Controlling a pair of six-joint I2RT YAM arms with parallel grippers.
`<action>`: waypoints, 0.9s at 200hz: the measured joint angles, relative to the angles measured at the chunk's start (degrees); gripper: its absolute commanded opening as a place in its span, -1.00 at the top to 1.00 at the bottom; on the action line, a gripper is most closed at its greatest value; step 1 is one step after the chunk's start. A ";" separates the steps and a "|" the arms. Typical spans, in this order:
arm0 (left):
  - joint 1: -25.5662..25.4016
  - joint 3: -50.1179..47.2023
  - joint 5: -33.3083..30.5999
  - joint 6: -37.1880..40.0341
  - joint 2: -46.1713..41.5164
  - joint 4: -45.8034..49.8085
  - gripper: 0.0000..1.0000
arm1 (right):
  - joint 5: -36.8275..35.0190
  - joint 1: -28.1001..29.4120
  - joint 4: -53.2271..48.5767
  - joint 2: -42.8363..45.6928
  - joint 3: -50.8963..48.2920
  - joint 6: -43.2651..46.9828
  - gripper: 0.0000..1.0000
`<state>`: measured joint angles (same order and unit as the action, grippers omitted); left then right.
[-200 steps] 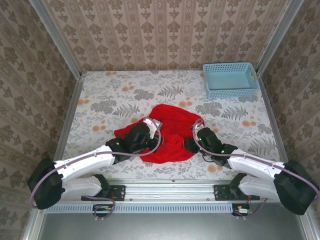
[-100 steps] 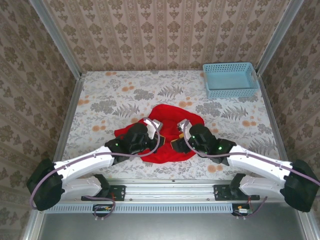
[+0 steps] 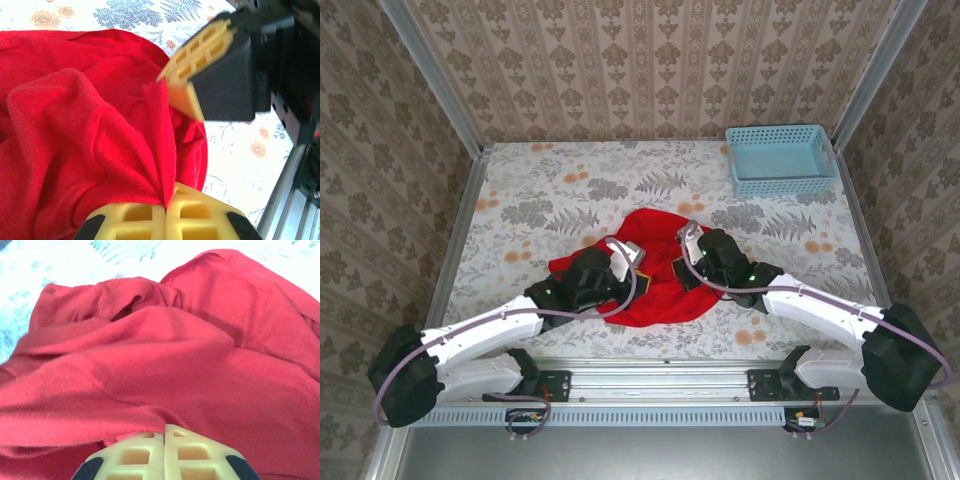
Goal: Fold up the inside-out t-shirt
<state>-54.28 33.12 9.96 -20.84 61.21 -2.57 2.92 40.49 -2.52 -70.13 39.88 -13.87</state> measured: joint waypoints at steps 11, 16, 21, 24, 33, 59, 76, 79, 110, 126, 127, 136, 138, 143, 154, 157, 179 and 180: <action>0.00 -0.57 0.17 0.17 -0.20 0.07 1.00 | 1.46 -0.15 0.04 -0.13 0.26 -0.13 0.72; 0.00 -0.74 0.17 0.22 -0.22 0.24 1.00 | 2.19 -0.15 0.11 -0.24 0.37 0.00 0.68; 0.00 -0.85 0.17 0.33 -0.22 0.44 1.00 | 2.82 -0.15 0.17 -0.39 0.46 0.17 0.68; 0.00 -0.92 0.20 0.35 -0.22 0.48 1.00 | 3.17 -0.15 0.20 -0.48 0.48 -0.02 0.68; 0.00 -1.14 0.37 0.44 -0.22 0.50 1.00 | 3.85 -0.13 0.42 -0.81 0.48 0.04 0.75; 0.00 -1.60 1.27 0.94 -0.46 0.39 1.00 | 4.07 -0.15 0.57 -1.88 0.48 -0.04 0.97; 0.00 -1.77 2.49 1.25 -0.87 0.33 1.00 | 3.41 -0.15 0.57 -2.64 0.61 -0.46 1.00; 0.00 -1.79 2.73 1.25 -0.94 0.33 1.00 | 3.26 -0.17 0.55 -2.82 0.68 -0.63 1.00; 0.07 -2.49 5.07 1.44 -1.73 -0.70 1.00 | 1.62 -0.48 0.33 -5.90 2.54 -1.55 1.00; 0.15 -2.93 5.64 1.42 -1.92 -1.40 1.00 | 1.31 -0.48 -0.07 -7.37 3.65 -1.86 1.00; 0.15 -2.95 5.66 1.42 -1.95 -1.44 1.00 | 1.29 -0.48 -0.11 -7.45 3.69 -1.92 1.00; 0.39 -3.21 5.92 1.44 -2.03 -1.81 1.00 | 1.09 -0.48 -0.42 -7.63 3.82 -2.19 1.00; 0.42 -3.26 5.92 1.42 -2.05 -1.86 1.00 | 1.05 -0.46 -0.55 -7.63 3.82 -2.21 1.00; 0.57 -3.32 5.95 1.42 -2.08 -2.05 1.00 | 0.90 -0.46 -0.79 -7.61 3.82 -2.38 0.96; 0.85 -3.45 6.21 1.42 -2.08 -2.38 1.00 | 0.52 -0.33 -1.01 -7.32 3.74 -2.40 0.79; 0.98 -3.50 6.25 1.42 -2.08 -2.54 1.00 | 0.46 -0.26 -1.05 -7.15 3.65 -2.43 0.74; 1.60 -3.76 6.93 1.40 -2.10 -3.67 1.00 | -0.20 1.16 -1.01 -2.80 1.14 -1.84 0.53; 1.60 -3.76 6.95 1.40 -2.10 -3.72 1.00 | -0.20 1.31 -0.98 -2.36 0.87 -1.77 0.52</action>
<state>-52.69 29.36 16.91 -19.44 59.11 -6.28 2.72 41.80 -3.51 -72.49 40.75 -15.64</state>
